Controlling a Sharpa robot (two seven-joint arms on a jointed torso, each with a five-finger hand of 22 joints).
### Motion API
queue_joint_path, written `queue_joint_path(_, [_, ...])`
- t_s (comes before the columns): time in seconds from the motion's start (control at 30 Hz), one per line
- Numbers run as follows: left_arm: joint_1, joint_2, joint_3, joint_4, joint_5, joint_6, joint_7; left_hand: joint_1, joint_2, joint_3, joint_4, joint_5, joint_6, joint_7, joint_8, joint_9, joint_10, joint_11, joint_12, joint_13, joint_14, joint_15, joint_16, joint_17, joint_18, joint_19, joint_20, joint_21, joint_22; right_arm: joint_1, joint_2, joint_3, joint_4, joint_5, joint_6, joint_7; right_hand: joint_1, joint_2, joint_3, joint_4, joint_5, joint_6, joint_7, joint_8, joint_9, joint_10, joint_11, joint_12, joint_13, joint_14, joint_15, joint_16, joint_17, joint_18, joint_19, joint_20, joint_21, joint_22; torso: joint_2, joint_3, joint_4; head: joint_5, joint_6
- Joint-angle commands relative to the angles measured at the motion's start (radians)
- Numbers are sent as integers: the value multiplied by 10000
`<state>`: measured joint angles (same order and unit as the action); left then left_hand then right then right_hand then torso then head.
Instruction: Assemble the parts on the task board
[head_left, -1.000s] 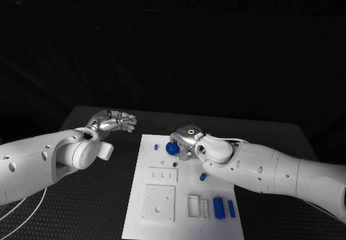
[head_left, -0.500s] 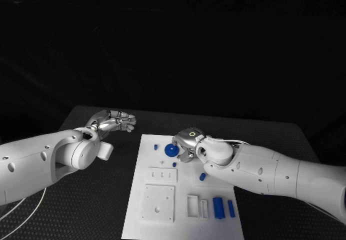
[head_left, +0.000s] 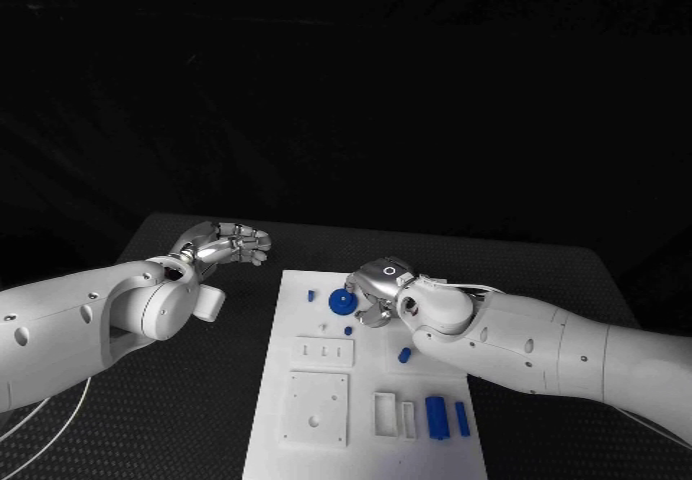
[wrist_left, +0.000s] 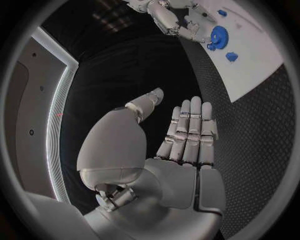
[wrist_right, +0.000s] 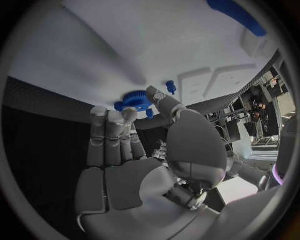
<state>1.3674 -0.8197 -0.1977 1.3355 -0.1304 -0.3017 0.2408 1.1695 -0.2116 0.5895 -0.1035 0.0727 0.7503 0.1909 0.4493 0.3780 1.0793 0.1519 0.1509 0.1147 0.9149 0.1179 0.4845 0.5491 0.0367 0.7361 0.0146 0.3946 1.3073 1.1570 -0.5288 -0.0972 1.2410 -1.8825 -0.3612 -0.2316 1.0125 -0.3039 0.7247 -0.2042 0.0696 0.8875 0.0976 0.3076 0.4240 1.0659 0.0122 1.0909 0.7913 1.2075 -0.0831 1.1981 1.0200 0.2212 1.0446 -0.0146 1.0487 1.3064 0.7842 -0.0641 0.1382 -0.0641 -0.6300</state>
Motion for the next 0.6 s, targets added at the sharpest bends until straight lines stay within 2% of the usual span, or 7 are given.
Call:
queue_joint_path(0.03, [12,7,11,-30,-41,43,130,-92,-1,49,6,-46,-73,-7,-53,17,-80,22,-61,-1,-4,-11,-3,17,162,-69,18,18,190,54,-148,109,224,1053,-1221,658,35,34,-10,-60,2,701,319,11,-12,-1034,74,57,15,-40,-20,-34,-5,406,40,3,-17,-6,-7,6,-19,-21,48])
queue_joint_path(0.2, [13,3,13,-113,-42,50,153,-89,-5,49,3,-47,-70,-10,-51,19,-78,20,-60,0,-4,-11,-3,17,163,-70,17,18,190,245,-509,413,579,1742,-1290,1002,-60,41,-116,-108,96,687,326,9,-19,-1039,82,60,8,-40,-13,-43,-8,406,54,0,-19,-11,-3,22,-39,-44,152])
queue_joint_path(0.27, [13,-2,13,-153,-47,67,156,-88,-6,49,3,-47,-68,-11,-50,20,-77,19,-59,1,-4,-12,-3,17,163,-71,17,17,190,328,-667,576,653,2139,-1185,1119,-92,46,-173,-125,202,674,329,5,-25,-1036,86,67,6,-33,-11,-42,-8,406,71,-5,-17,-14,-3,32,-58,-50,184])
queue_joint_path(0.37, [12,41,12,-272,-50,84,169,-85,-7,50,1,-47,-66,-13,-48,21,-73,17,-57,2,-3,-12,-3,18,163,-72,17,17,190,412,-1006,726,763,2613,-862,1278,-124,57,-247,-124,341,672,332,7,-32,-1040,89,73,3,-30,-7,-47,-10,406,83,-8,-19,-18,-10,39,-73,-63,220])
queue_joint_path(0.4, [12,32,10,-292,-50,89,169,-85,-7,50,1,-48,-65,-13,-48,21,-72,16,-56,2,-3,-12,-3,18,163,-73,17,17,190,444,-1122,780,779,2680,-715,1326,-132,59,-269,-124,371,672,333,8,-33,-1043,89,73,2,-31,-6,-50,-10,406,84,-8,-21,-18,-12,38,-60,-77,245])
queue_joint_path(0.47, [10,41,9,-349,-51,130,175,-84,-6,51,0,-48,-64,-14,-47,22,-70,15,-55,3,-3,-12,-3,18,163,-73,17,17,190,518,-1329,818,782,3037,-479,1513,-124,73,-307,-120,487,664,336,5,-41,-1056,93,74,-1,-38,-4,-58,-13,406,84,-8,-29,-22,-21,47,-77,-87,263])
queue_joint_path(0.6, [7,95,6,-489,-51,276,293,-80,15,55,1,-49,-40,-18,-33,31,-34,2,-35,13,-2,-12,-2,21,161,-81,18,15,190,665,-1876,841,640,4004,372,2175,-47,118,-328,-114,682,675,336,14,-46,-1087,95,76,-1,-59,-1,-71,-13,406,70,-6,-41,-23,-53,88,-177,-87,299])
